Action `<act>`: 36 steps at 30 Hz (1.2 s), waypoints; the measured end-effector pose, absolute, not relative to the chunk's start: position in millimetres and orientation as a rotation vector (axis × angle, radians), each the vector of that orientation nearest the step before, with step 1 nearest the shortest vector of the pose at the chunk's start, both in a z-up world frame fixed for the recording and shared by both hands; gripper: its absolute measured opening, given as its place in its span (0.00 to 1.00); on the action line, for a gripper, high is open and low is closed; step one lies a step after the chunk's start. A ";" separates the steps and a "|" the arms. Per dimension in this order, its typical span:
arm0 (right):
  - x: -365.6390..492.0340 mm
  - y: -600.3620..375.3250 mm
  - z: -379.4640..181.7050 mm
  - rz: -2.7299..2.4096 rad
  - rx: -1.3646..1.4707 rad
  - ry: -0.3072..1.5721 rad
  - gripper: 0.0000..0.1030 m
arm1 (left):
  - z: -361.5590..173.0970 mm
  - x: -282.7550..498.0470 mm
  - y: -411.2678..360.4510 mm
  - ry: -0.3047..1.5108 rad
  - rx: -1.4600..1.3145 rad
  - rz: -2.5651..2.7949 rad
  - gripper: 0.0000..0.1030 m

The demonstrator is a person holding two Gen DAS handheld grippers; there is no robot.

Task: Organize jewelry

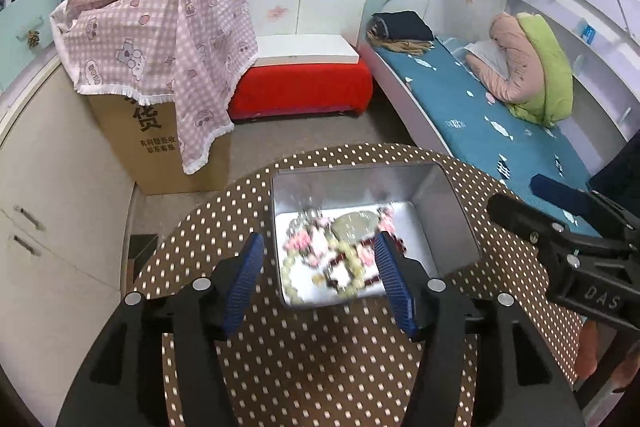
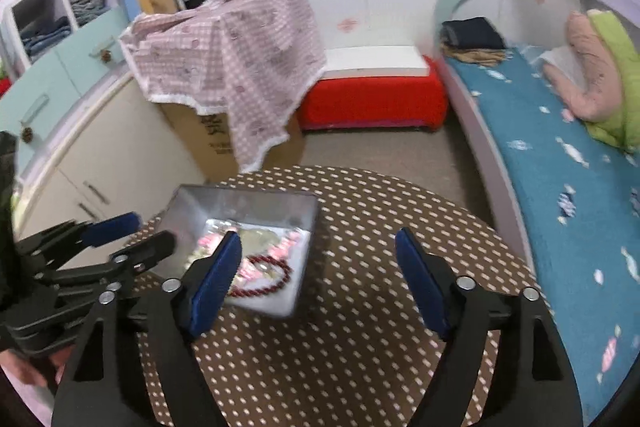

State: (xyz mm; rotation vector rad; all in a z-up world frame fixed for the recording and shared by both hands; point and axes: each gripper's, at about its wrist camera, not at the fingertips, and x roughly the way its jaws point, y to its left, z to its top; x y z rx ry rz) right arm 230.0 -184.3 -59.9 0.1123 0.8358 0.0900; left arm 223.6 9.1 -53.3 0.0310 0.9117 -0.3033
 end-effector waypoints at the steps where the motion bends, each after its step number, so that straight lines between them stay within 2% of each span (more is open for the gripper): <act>1: 223.5 -185.6 -58.0 0.082 0.116 0.830 0.77 | -51.3 216.6 8.9 0.905 0.036 -0.299 0.54; 3: 206.8 -187.9 -55.0 0.042 0.132 0.810 0.80 | -45.4 202.3 8.4 0.883 0.047 -0.283 0.54; 14: 98.9 -180.2 -24.6 -0.115 0.084 0.632 0.82 | -6.4 110.5 5.4 0.750 0.086 -0.219 0.54; 16: 82.3 -178.1 -16.7 -0.121 0.072 0.600 0.83 | -0.6 95.3 5.4 0.727 0.079 -0.232 0.60; 20: 46.2 -173.6 -2.8 -0.131 0.049 0.532 0.83 | 10.3 61.3 4.1 0.667 0.072 -0.236 0.61; 24: 15.1 -166.9 6.9 -0.161 0.006 0.470 0.83 | 17.1 35.1 6.0 0.615 0.069 -0.193 0.66; 27: -3.2 -162.8 13.3 -0.162 -0.010 0.434 0.87 | 21.8 18.4 7.1 0.585 0.066 -0.182 0.67; 32: -33.3 -156.9 22.2 -0.181 -0.021 0.370 0.87 | 27.5 -6.3 5.5 0.529 0.088 -0.140 0.69; 36: -54.9 -155.2 25.9 -0.202 -0.019 0.343 0.88 | 31.0 -21.2 7.6 0.487 0.110 -0.111 0.83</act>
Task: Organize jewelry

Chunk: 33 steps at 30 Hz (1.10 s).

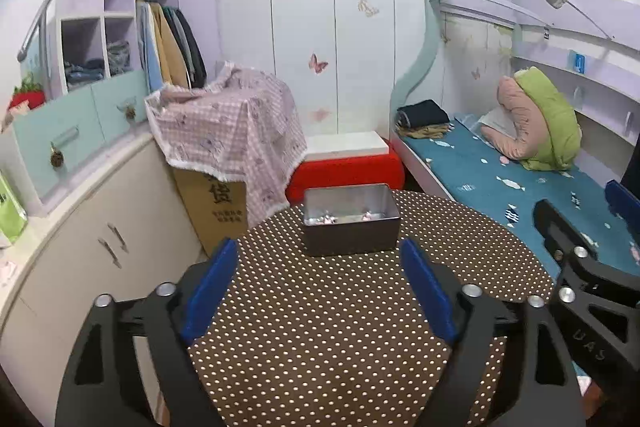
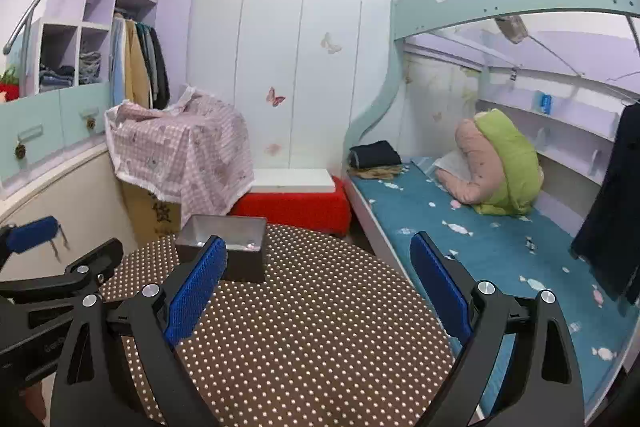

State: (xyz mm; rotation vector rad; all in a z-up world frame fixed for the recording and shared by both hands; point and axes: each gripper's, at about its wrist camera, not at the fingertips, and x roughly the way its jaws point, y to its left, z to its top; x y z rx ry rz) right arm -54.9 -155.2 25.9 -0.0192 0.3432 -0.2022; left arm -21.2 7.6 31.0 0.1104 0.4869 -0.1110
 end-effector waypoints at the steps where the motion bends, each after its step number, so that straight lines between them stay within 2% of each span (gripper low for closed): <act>1: -59.2 -155.5 26.1 -0.204 -0.020 0.337 0.88 | 31.6 -25.1 8.2 0.473 0.112 -0.111 0.84; 4: -70.5 -155.1 26.9 -0.219 -0.033 0.316 0.90 | 31.7 -28.9 7.2 0.476 0.103 -0.121 0.84; 33: -77.7 -159.4 20.9 -0.213 -0.009 0.332 0.90 | 28.5 -44.7 10.1 0.496 0.071 -0.110 0.84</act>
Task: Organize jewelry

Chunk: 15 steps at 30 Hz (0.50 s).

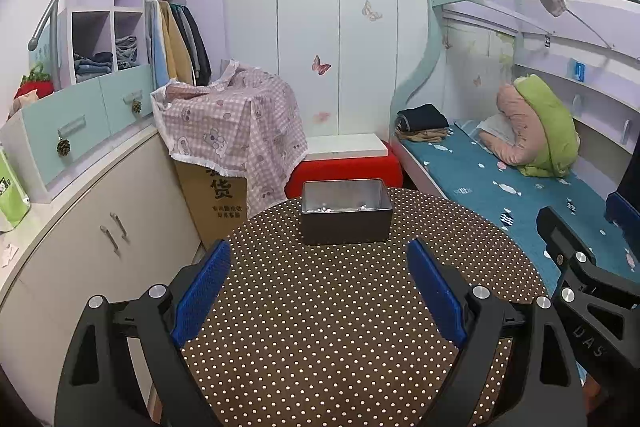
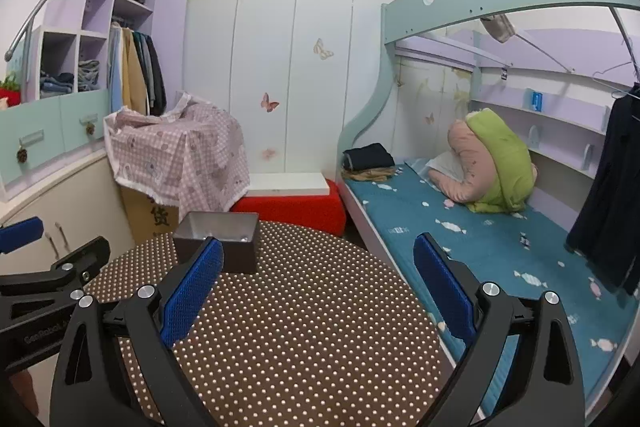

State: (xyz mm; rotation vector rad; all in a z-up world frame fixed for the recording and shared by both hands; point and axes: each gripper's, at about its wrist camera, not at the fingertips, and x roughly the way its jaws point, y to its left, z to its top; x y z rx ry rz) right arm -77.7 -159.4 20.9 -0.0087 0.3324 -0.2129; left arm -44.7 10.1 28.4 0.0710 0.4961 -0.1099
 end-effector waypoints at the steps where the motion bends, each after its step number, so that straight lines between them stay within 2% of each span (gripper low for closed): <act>1: -77.4 -159.2 20.4 -0.214 -0.010 0.333 0.90 | 28.2 -44.7 9.2 0.499 0.072 -0.114 0.84; 15: -76.0 -158.7 17.3 -0.218 0.004 0.341 0.90 | 23.0 -41.4 10.0 0.537 0.032 -0.147 0.84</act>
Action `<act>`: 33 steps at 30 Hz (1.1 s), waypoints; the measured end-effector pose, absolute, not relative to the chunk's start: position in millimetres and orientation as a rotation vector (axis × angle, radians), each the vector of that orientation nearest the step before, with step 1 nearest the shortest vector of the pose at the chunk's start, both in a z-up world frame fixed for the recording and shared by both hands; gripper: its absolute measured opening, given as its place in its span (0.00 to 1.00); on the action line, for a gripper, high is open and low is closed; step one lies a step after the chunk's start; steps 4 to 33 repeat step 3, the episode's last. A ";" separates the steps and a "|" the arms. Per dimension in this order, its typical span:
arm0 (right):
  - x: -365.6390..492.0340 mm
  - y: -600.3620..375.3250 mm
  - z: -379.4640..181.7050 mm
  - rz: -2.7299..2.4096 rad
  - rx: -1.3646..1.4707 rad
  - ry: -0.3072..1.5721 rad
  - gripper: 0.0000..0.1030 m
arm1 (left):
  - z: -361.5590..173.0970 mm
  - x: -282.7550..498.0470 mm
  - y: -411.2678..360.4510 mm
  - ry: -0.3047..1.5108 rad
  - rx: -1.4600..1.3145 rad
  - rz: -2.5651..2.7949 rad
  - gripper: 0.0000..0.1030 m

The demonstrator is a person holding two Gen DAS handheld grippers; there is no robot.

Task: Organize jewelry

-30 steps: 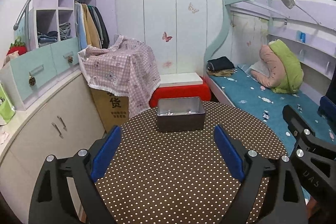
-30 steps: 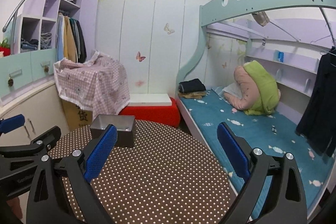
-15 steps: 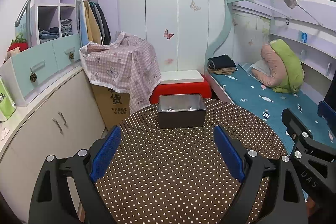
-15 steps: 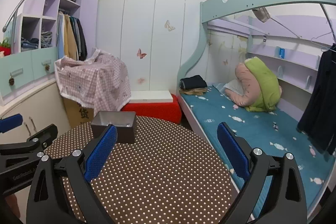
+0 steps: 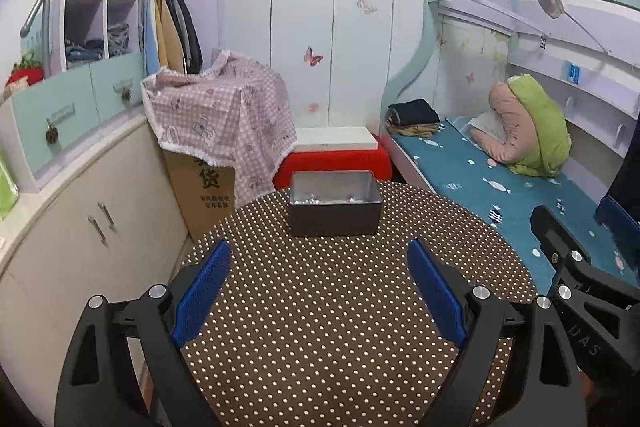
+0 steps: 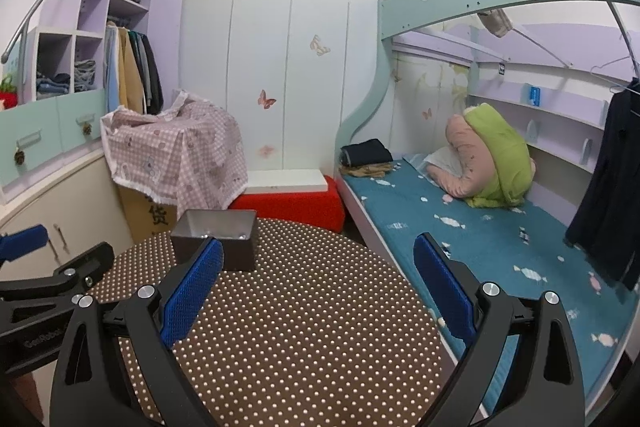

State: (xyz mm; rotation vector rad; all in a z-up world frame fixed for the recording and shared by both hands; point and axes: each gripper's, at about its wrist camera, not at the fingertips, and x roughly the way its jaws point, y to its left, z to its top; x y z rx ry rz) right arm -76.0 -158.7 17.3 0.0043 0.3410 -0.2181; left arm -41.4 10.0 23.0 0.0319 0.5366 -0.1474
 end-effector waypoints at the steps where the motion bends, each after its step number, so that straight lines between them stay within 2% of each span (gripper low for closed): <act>1: -76.0 -157.7 17.4 -0.221 0.002 0.340 0.90 | 22.6 -41.2 10.4 0.544 0.030 -0.150 0.84; 33: -76.1 -156.2 16.8 -0.222 -0.003 0.341 0.90 | 22.2 -41.4 11.4 0.548 0.033 -0.150 0.84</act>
